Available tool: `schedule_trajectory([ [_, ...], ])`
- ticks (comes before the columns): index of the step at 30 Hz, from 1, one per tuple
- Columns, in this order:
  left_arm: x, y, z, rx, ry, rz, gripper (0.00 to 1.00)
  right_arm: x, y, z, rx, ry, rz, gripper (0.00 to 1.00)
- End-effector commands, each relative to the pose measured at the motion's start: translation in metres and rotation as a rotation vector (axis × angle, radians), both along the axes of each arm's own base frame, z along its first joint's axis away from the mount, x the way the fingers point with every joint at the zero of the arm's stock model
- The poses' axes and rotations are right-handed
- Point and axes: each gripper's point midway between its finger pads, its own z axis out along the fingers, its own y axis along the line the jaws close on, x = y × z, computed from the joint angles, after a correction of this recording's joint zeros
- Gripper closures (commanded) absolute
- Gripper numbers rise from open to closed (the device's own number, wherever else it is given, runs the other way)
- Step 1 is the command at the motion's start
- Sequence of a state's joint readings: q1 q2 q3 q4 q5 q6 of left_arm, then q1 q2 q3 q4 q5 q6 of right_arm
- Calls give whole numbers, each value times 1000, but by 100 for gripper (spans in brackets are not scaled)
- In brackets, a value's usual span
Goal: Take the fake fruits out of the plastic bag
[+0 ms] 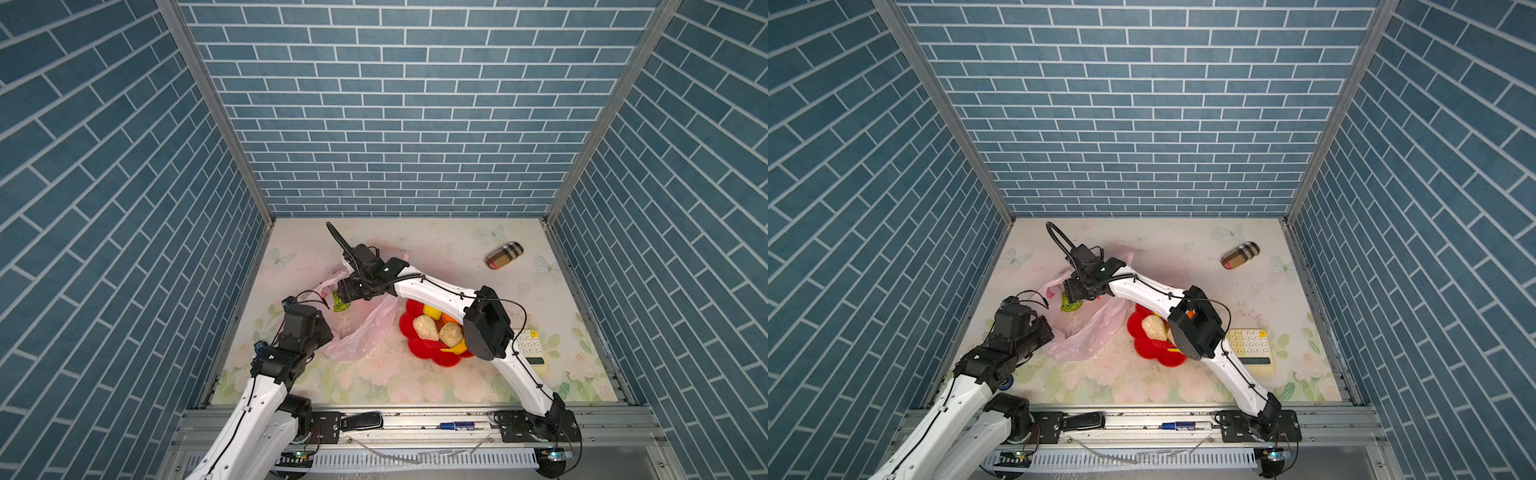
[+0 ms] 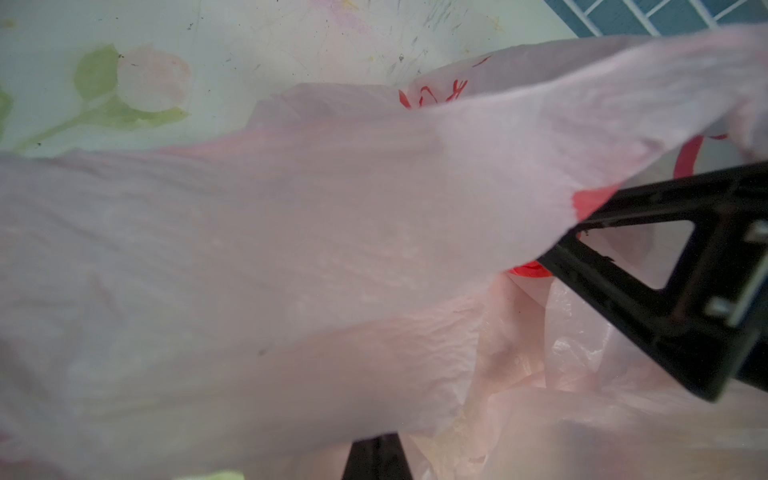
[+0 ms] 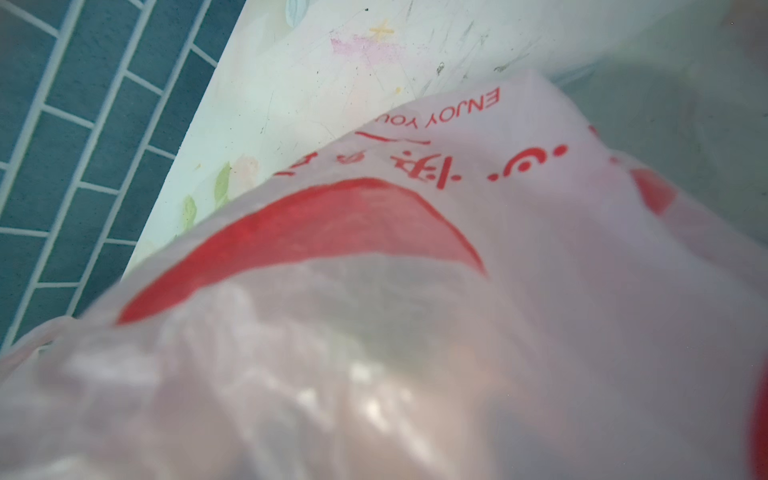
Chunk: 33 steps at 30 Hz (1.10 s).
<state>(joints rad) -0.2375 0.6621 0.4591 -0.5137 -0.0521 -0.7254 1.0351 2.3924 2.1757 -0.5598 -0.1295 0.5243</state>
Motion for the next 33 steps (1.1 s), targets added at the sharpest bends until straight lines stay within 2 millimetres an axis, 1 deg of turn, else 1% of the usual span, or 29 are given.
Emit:
schedule_trajectory([
  [1,-2,4,-4,10,-1,16,97,0,16,-2,25,-25,57,30],
  [3,-2,3,-4,6,-3,9,98,-1,20,-4,34,-26,73,28],
  [4,-1,2,-4,0,-5,7,97,0,22,-5,36,-26,77,25],
  [11,0,-1,-6,-12,-9,-1,97,1,29,-16,38,-23,99,21],
  [14,0,-1,-6,-13,-10,-6,97,-1,31,-22,40,-8,105,15],
  [16,0,-2,-6,-17,-10,-7,98,-2,32,-25,41,-6,107,13],
  [23,1,-3,-7,-20,-10,-13,97,1,36,-33,41,-2,105,12],
  [33,-1,-4,-7,-24,-10,-16,98,3,42,-45,39,13,91,17],
])
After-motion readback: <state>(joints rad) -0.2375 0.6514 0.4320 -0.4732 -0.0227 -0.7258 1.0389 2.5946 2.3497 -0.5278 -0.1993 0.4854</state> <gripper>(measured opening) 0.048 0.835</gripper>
